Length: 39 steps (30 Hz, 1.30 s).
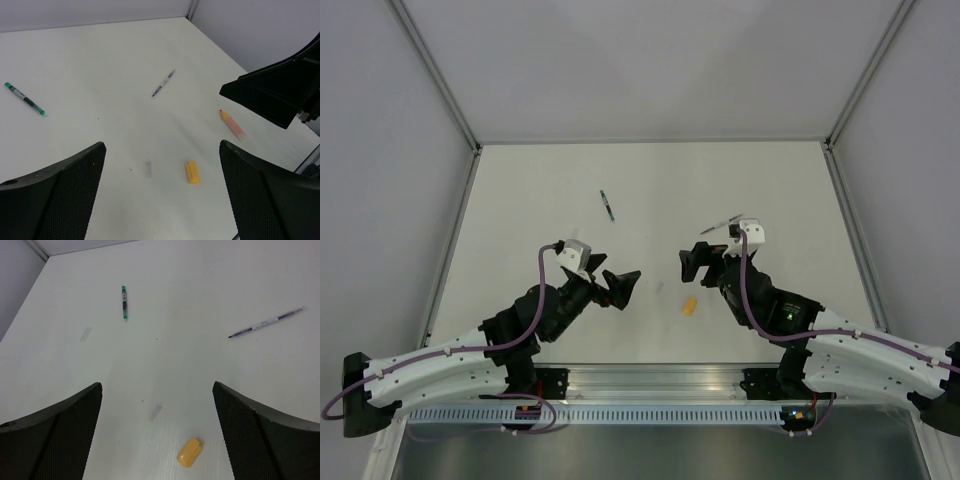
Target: Insert the pens into the pen caps
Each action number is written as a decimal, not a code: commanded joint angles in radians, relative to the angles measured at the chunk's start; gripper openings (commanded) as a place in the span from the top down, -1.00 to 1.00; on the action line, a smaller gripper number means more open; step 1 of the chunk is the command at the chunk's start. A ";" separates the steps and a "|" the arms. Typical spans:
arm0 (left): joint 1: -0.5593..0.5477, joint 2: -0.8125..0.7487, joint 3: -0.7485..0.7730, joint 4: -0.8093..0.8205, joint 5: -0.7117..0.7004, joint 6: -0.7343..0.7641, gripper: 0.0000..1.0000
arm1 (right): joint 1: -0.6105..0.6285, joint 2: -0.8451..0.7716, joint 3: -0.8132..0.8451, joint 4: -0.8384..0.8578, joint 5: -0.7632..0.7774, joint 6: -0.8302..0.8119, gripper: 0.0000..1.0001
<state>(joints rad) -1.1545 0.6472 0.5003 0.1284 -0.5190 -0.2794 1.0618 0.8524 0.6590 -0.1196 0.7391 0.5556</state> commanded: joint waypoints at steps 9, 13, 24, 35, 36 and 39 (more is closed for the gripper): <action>-0.005 0.011 -0.017 0.030 -0.105 -0.012 -0.99 | -0.002 0.005 0.062 -0.082 0.247 -0.106 -0.96; -0.005 -0.009 -0.026 0.030 -0.148 -0.012 -0.99 | -0.057 0.132 0.281 -0.445 0.301 -0.046 -0.96; -0.005 -0.053 -0.032 0.016 -0.240 -0.001 -0.99 | -0.470 0.390 0.352 -0.702 -0.098 -0.016 -0.83; -0.005 -0.188 -0.051 -0.027 -0.303 -0.004 -0.99 | -0.641 0.637 0.229 -0.657 -0.340 -0.010 -0.69; -0.004 -0.198 -0.052 -0.027 -0.302 -0.006 -0.99 | -0.654 0.640 0.222 -0.655 -0.346 -0.008 -0.69; -0.005 -0.219 -0.054 -0.027 -0.285 -0.007 -0.99 | -0.698 0.639 0.194 -0.626 -0.374 -0.009 -0.68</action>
<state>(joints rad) -1.1545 0.4431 0.4511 0.1001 -0.7860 -0.2794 0.3965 1.4963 0.8703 -0.7662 0.4236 0.5373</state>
